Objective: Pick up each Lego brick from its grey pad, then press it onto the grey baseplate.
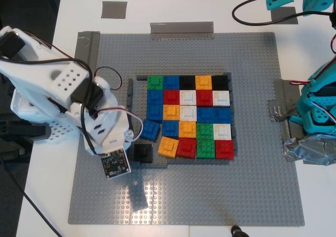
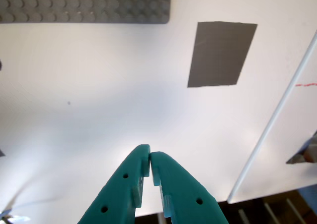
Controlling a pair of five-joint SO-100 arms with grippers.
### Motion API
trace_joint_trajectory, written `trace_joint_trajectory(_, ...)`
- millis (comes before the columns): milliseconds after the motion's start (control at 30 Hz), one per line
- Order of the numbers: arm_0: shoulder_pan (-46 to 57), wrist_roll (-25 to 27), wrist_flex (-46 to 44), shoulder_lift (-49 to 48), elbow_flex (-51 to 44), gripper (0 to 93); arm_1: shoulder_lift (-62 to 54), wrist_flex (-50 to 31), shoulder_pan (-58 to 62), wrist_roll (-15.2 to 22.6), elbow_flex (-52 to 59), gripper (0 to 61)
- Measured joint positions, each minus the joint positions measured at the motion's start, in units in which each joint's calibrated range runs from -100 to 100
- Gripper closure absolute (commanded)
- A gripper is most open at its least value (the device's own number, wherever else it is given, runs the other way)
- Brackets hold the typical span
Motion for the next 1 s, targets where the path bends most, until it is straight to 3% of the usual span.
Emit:
trace_joint_trajectory(367, 0.0, 0.0, 0.0, 0.0, 0.0, 92.7, 7.6, -10.5, 0.8, -1.9, 0.6, 61.2)
trace_joint_trajectory(1000, 0.0, 0.0, 0.0, 0.0, 0.0, 92.7, 9.9, -13.8, -4.9, -6.5, 0.6, 61.2)
